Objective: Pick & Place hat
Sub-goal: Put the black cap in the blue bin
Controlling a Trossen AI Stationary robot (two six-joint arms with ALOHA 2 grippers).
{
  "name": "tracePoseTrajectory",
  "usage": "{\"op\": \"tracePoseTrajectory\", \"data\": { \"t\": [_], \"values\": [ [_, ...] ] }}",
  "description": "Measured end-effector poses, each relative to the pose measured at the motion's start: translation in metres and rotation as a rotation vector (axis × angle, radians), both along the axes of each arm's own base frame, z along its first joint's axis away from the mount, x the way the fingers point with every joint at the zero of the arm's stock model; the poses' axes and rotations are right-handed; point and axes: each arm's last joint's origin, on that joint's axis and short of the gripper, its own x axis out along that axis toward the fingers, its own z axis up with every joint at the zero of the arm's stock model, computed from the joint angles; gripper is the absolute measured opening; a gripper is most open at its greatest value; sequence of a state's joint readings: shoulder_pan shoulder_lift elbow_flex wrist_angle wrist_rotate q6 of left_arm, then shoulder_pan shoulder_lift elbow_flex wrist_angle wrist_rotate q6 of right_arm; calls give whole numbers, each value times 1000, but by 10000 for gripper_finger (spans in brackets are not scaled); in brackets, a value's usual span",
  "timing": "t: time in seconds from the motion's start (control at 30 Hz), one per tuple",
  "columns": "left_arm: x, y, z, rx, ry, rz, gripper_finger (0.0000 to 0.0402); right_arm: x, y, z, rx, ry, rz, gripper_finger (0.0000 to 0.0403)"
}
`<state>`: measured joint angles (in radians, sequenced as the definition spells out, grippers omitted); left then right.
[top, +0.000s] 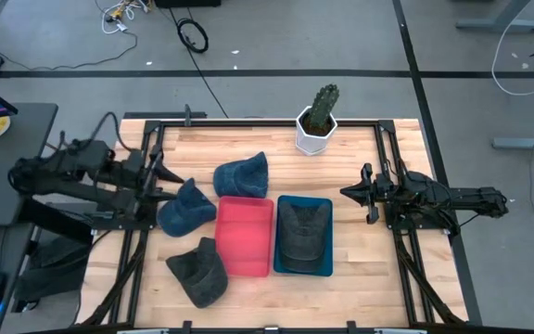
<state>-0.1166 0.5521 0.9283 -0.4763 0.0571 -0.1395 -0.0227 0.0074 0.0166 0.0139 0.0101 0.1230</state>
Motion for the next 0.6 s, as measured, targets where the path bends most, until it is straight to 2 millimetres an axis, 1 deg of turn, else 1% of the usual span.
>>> {"op": "tracePoseTrajectory", "data": {
  "t": [0.1,0.2,0.3,0.43,0.5,0.6],
  "values": [
    [8,-5,11,-55,204,18,197,0,0,0,0,0,0,21],
    [22,-12,12,-105,425,24,197,0,0,0,0,0,0,21],
    [41,-23,5,-150,617,38,197,0,0,0,0,0,0,21],
    [62,-42,-9,-201,784,56,197,0,0,0,0,0,0,21],
    [69,-50,-16,-218,853,96,197,0,0,0,0,0,0,21],
    [69,-58,-26,-235,935,214,197,0,0,0,0,0,0,21]
  ]
}}
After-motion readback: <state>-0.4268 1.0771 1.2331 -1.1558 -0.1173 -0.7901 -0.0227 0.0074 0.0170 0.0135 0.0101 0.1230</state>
